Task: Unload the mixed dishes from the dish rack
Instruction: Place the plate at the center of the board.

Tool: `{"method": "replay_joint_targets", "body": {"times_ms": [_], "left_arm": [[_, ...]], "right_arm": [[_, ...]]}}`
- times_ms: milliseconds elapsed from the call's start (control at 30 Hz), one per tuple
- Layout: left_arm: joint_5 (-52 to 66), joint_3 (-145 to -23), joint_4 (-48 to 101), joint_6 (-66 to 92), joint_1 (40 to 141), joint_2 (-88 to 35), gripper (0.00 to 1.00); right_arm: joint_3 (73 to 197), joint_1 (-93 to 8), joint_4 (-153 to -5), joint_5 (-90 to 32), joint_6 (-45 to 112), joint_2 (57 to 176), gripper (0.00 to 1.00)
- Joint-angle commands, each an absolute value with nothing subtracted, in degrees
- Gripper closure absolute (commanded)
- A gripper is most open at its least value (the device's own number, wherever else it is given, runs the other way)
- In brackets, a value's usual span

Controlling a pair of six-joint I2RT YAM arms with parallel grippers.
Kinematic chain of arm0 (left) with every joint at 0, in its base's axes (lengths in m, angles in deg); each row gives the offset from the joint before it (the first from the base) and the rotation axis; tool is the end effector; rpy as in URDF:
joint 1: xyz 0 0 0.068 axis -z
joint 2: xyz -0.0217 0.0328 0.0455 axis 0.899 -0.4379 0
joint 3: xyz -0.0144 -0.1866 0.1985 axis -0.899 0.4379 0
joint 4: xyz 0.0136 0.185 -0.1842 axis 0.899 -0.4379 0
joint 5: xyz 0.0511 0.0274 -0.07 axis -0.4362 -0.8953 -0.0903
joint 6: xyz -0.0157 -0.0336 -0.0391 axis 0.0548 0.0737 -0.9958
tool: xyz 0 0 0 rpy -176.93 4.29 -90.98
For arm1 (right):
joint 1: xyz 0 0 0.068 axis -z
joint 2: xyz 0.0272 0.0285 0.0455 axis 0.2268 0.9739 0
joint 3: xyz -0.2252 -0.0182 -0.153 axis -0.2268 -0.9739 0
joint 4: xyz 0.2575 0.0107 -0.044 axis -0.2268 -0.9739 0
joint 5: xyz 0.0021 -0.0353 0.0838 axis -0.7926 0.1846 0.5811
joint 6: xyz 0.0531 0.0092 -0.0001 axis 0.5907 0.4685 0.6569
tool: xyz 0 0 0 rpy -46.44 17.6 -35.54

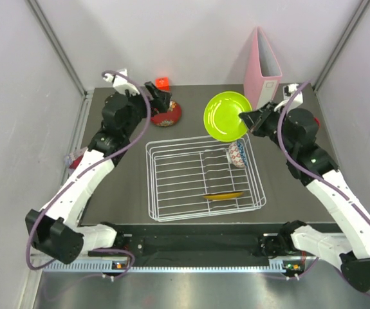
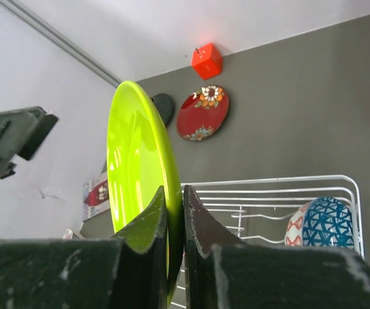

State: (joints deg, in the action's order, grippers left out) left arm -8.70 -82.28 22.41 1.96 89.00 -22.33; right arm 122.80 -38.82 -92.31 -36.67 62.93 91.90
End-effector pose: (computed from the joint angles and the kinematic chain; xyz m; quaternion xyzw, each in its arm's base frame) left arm 0.2642 -0.1178 0.4155 -0.0340 0.7212 -0.2359 0.6505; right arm 0.1973 0.0947 0.4103 0.0709 0.7452 0.3381 0.5704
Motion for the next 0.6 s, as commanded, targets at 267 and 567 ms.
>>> {"method": "replay_joint_targets", "body": {"times_ms": [267,567], "left_arm": [[38.0,-69.0,54.5,-53.1,84.1,-35.0,0.07],[38.1,-67.8,54.6,-49.0,86.4,-34.7,0.23]], "right_arm": [[117.9,-38.2,-79.5,-36.4,63.6,95.6,1.00],[117.8,-38.0,-74.8,-30.4,67.0,103.0,1.00]]}}
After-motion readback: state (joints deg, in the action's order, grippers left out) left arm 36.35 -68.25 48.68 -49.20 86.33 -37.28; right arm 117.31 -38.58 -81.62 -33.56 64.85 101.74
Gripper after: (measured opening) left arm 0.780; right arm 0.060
